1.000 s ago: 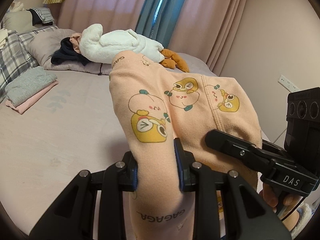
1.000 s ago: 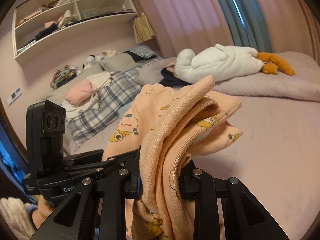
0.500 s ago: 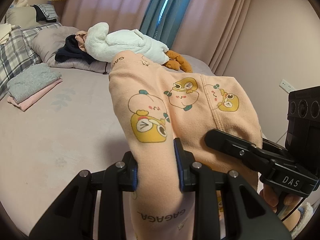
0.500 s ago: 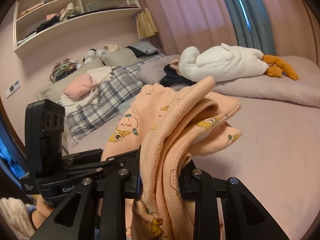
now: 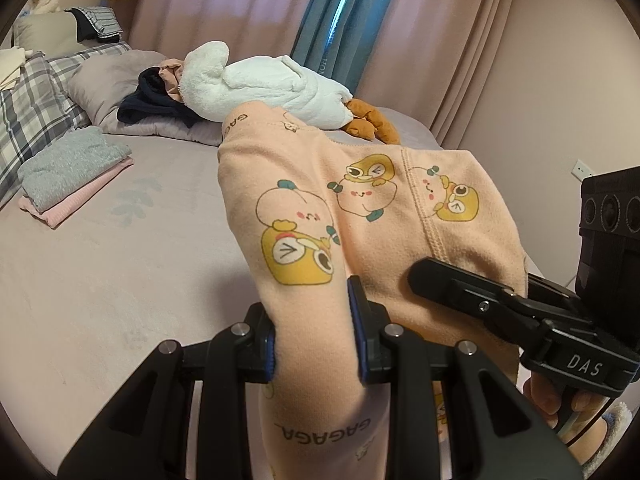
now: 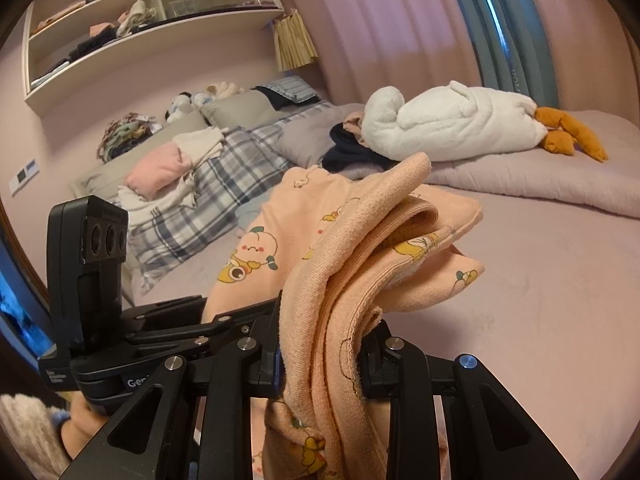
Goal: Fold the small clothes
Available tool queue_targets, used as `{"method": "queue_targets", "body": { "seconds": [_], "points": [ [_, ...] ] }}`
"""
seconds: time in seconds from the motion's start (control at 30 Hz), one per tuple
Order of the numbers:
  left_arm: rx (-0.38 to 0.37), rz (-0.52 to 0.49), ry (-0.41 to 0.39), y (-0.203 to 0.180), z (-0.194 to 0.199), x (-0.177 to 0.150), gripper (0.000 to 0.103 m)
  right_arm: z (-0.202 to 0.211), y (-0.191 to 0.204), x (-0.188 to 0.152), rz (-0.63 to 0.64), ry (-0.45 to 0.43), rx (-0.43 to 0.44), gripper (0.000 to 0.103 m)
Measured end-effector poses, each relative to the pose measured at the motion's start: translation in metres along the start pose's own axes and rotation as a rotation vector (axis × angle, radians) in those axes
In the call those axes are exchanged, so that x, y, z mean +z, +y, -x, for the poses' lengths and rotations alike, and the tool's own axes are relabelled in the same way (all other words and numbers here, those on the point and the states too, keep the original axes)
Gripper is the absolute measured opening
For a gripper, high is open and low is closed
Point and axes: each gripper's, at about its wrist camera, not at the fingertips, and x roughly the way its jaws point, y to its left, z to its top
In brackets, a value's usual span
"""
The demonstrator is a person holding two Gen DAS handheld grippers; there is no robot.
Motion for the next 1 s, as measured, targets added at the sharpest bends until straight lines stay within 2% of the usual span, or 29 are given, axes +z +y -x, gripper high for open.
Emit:
{"method": "queue_targets", "body": {
  "seconds": [1.0],
  "points": [
    [0.046,0.042,0.112,0.042,-0.075,0.020,0.029,-0.067,-0.026,0.009,-0.058,0.086,0.003,0.029]
  ]
}}
